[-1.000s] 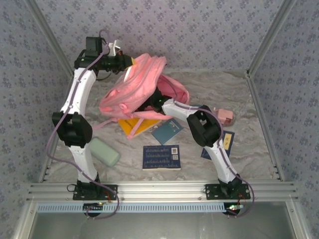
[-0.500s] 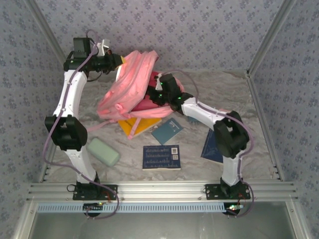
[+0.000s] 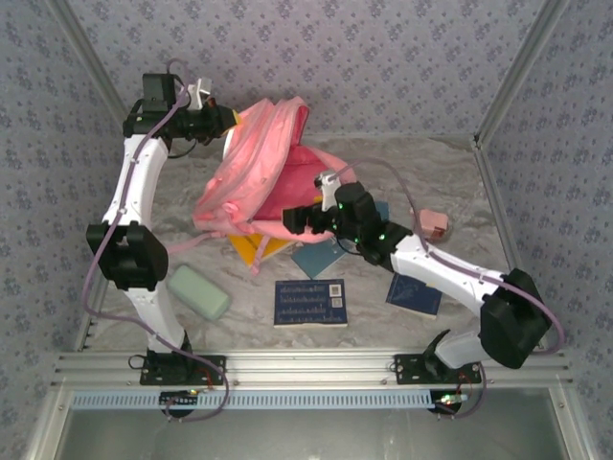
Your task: Pack books, pencil case, and school supplies into a backpack
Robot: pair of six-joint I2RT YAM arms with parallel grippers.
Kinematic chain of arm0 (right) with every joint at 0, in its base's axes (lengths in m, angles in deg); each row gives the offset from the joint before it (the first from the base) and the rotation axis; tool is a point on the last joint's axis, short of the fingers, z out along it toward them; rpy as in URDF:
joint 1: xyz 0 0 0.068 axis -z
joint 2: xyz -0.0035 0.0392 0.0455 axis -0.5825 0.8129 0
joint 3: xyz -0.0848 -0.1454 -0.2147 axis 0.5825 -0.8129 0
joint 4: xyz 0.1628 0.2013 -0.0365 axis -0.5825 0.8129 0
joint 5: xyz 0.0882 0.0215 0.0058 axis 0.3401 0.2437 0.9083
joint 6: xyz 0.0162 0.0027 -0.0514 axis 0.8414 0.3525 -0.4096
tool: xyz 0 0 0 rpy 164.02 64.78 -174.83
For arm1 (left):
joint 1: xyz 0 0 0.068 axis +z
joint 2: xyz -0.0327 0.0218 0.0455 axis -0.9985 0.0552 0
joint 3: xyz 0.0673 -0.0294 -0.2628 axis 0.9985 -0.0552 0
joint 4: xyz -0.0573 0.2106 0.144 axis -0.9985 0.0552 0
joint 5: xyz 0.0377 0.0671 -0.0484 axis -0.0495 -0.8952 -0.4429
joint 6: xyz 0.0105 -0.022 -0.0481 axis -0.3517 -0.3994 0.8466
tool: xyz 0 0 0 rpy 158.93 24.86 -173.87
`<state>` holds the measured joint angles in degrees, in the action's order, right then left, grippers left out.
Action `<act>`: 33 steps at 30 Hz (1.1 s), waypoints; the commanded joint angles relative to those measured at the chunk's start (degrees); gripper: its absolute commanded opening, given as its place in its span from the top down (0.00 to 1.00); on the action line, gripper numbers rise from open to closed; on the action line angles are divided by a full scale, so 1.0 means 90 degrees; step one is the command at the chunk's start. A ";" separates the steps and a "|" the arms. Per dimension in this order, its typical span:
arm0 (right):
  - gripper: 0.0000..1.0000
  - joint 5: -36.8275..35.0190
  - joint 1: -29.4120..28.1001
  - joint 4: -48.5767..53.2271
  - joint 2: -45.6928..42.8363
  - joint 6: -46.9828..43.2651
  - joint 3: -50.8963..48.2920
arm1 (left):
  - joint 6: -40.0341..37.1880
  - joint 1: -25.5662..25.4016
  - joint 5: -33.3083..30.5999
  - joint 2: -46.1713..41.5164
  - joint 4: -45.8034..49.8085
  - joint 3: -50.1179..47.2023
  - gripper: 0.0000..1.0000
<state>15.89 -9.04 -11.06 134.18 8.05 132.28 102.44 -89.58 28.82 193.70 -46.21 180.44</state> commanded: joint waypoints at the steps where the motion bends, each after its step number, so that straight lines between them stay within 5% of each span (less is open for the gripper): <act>1: 0.00 -0.0169 -0.0632 -0.0482 -0.0078 -0.1018 -0.0762 | -0.0051 0.0009 -0.0066 -0.0379 -0.0475 0.0092 1.00; 5: 0.01 -0.0693 -0.1700 0.0028 0.0425 -0.2088 -0.0405 | -0.0107 -0.0186 -0.0145 -0.0246 -0.0411 0.0084 1.00; 11: 0.01 -0.0929 -0.2673 0.0346 0.1282 -0.2288 0.0370 | -0.0275 -0.0595 -0.0297 0.0048 -0.0226 0.0167 1.00; 21: 0.02 -0.2917 -0.2703 0.0944 0.1459 -0.2842 0.0961 | -0.0586 -0.1215 -0.1106 0.0190 0.0160 -0.0152 1.00; 33: 0.02 0.0057 -0.1723 0.1225 0.0876 -0.2481 0.1249 | -0.0523 -0.1531 -0.1092 0.0572 0.0342 -0.0026 1.00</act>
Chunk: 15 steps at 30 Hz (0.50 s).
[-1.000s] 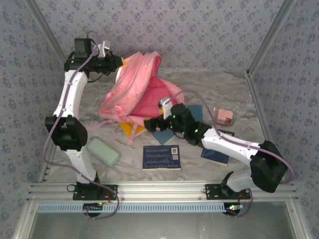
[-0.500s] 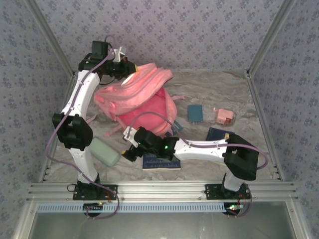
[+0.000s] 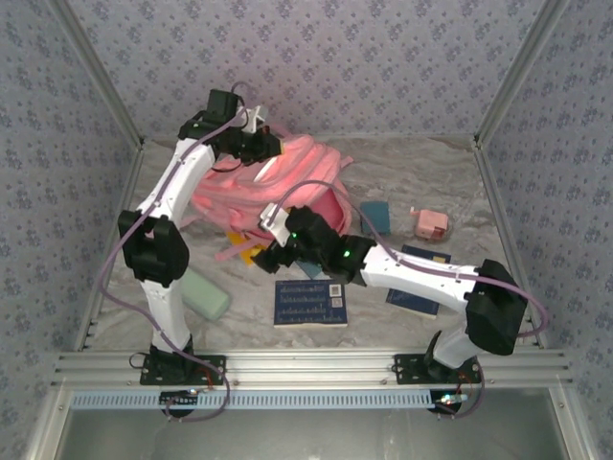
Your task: Pack books, pencil case, and school supplies into a backpack
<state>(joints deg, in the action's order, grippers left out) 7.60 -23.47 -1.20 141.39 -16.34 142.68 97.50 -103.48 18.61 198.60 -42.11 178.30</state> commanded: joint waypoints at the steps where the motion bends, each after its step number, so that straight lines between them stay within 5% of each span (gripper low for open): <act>1: 0.02 0.1032 -0.0267 0.0064 0.0235 0.0273 0.0046 | 0.0029 0.0013 0.0036 0.0124 -0.0025 0.0408 1.00; 9: 0.00 0.0019 -0.1598 -0.1897 0.1586 -0.0009 -0.0403 | -0.0049 0.0101 0.0023 0.0439 0.0297 0.0877 1.00; 15: 0.00 -0.0645 -0.1913 -0.3293 0.2426 -0.0228 -0.0621 | -0.0081 0.0130 0.0131 0.0449 0.0302 0.0796 1.00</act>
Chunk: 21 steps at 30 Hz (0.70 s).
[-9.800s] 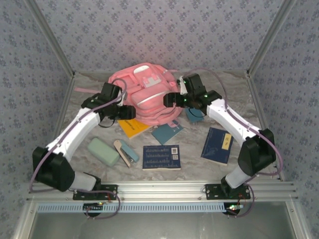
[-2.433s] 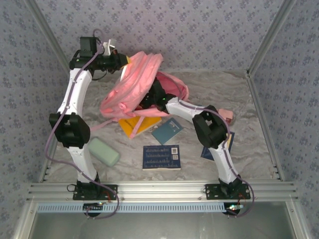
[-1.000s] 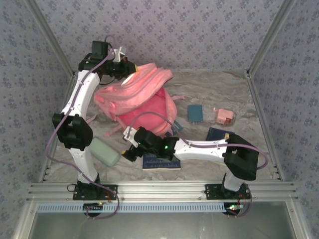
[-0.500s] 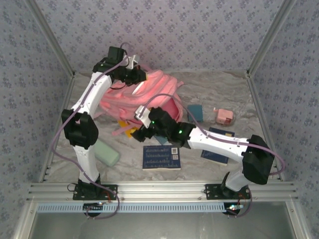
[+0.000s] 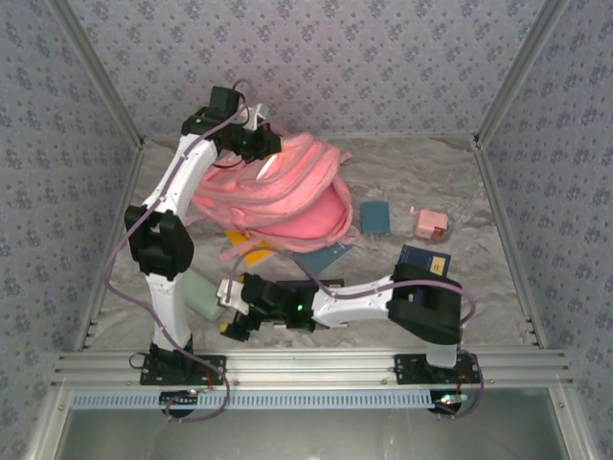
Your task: Pack books, pencil case, and school supplies into a backpack
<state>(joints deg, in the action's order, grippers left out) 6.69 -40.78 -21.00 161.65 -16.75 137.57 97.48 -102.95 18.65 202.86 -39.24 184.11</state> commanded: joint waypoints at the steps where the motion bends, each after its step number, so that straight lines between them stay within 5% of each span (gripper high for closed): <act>1: 0.00 -0.0570 -0.0009 -0.1233 0.0270 -0.0183 -0.0074 | -0.0078 0.0077 0.0143 -0.0024 -0.0018 0.0141 1.00; 21: 0.00 -0.0187 0.0016 -0.1141 0.1395 0.0370 0.0359 | 0.0256 0.0374 0.0570 -0.0239 -0.0413 -0.0255 1.00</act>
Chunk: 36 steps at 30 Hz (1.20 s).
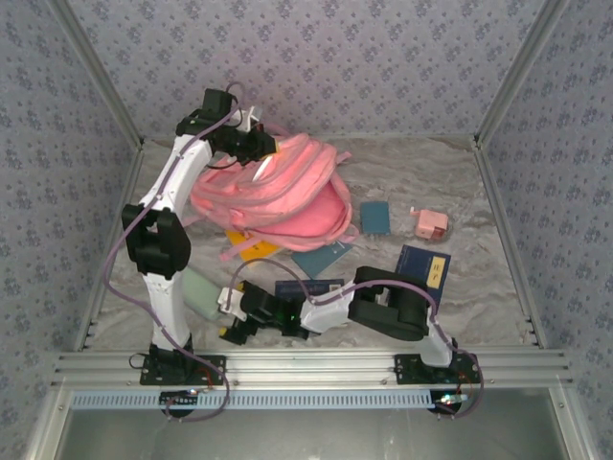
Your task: Pack books, pencil case, and school supplies into a backpack
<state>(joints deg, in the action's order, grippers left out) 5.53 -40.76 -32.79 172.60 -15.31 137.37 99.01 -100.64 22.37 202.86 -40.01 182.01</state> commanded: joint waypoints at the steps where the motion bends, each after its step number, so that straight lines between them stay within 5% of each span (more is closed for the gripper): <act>1: 0.00 -0.0079 0.0021 0.0243 0.0237 0.0243 0.0475 | 0.0096 0.0127 0.0164 -0.0239 -0.0342 -0.0027 1.00; 32: 0.00 -0.0058 0.0175 0.0650 0.1079 0.0649 0.1735 | 0.0320 0.0313 0.0402 -0.0396 -0.0617 -0.0383 1.00; 36: 0.07 -0.0090 0.0253 0.0716 0.1174 0.0642 0.1892 | 0.0310 0.0332 0.0414 -0.0429 -0.0617 -0.0426 1.00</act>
<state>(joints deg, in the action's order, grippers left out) 5.51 -39.12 -27.43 181.82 -9.61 152.45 101.57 -99.02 25.84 202.71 -44.01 178.32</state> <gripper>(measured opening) 0.950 0.041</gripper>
